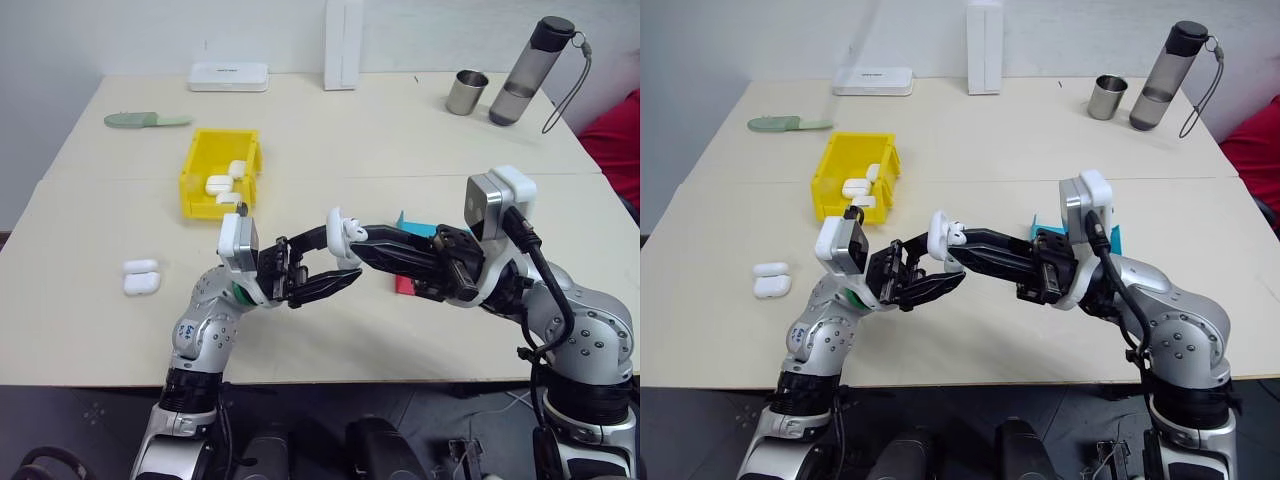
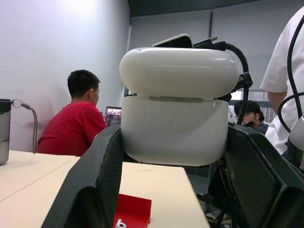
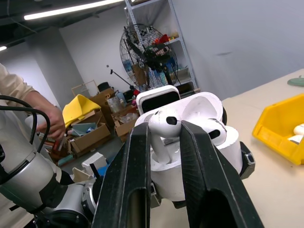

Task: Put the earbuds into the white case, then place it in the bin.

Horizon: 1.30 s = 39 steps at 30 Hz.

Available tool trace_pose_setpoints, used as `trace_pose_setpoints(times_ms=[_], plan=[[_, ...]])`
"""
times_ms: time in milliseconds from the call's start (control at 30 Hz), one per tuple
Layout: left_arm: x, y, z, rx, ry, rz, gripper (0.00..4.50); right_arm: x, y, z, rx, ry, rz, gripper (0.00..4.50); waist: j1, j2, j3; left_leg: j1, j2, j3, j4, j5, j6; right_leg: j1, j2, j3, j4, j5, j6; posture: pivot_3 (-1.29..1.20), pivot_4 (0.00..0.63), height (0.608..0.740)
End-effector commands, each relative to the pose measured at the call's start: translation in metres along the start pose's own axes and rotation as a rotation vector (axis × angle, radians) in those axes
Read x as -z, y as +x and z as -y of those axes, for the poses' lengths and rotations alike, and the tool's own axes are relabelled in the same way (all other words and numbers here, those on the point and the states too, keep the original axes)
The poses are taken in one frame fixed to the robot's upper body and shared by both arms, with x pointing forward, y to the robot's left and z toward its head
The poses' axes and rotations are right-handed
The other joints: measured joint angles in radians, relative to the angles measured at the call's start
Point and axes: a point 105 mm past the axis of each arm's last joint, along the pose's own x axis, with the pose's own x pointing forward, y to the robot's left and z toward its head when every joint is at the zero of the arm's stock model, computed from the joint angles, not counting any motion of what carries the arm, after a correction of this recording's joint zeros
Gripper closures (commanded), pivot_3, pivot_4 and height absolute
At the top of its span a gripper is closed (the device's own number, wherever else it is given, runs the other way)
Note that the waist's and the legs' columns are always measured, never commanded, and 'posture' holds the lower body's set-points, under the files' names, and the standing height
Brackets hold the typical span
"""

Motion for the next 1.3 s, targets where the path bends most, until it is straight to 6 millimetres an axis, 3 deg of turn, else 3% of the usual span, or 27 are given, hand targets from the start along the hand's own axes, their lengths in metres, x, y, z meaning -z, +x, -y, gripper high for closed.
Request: trace_pose_setpoints(times_ms=[33,267,833,1233,1300], plan=[[-0.007,0.003,0.003,0.02,0.033,0.035,1.74,0.007,-0.001,0.001,0.012,-0.001,-0.041,4.06,0.0,0.0,0.0,0.0,0.0,0.0,0.0,0.0,0.0,0.0,0.0,0.0,0.0,0.0,0.0,0.0,0.15,0.74],[-0.005,0.003,0.002,0.014,0.038,0.041,1.74,0.019,0.0,0.006,0.053,-0.05,-0.132,4.06,0.001,0.0,0.0,0.0,0.0,0.0,0.0,0.0,0.0,0.0,0.0,0.0,-0.001,0.0,0.0,0.0,0.15,0.74],[-0.004,0.003,-0.002,0.007,0.055,0.054,1.74,0.014,-0.002,0.006,0.039,-0.073,-0.133,4.06,0.001,0.0,0.0,0.0,0.0,0.0,-0.001,0.0,0.0,0.001,0.0,0.0,-0.002,0.0,0.0,0.0,0.15,0.74],[-0.004,0.003,-0.002,0.002,0.063,0.062,1.74,-0.002,-0.011,0.001,0.008,-0.089,-0.105,0.16,0.004,0.0,0.0,0.0,0.0,0.0,-0.001,0.0,0.0,0.001,0.0,0.0,-0.002,0.0,0.0,0.0,0.15,0.74],[-0.004,0.002,-0.003,-0.001,0.067,0.06,1.74,-0.008,-0.018,-0.001,0.018,-0.096,-0.098,0.03,0.005,0.0,0.0,0.0,0.0,0.0,-0.001,0.0,0.0,0.001,0.0,0.0,-0.002,0.0,0.0,0.0,0.15,0.74]])
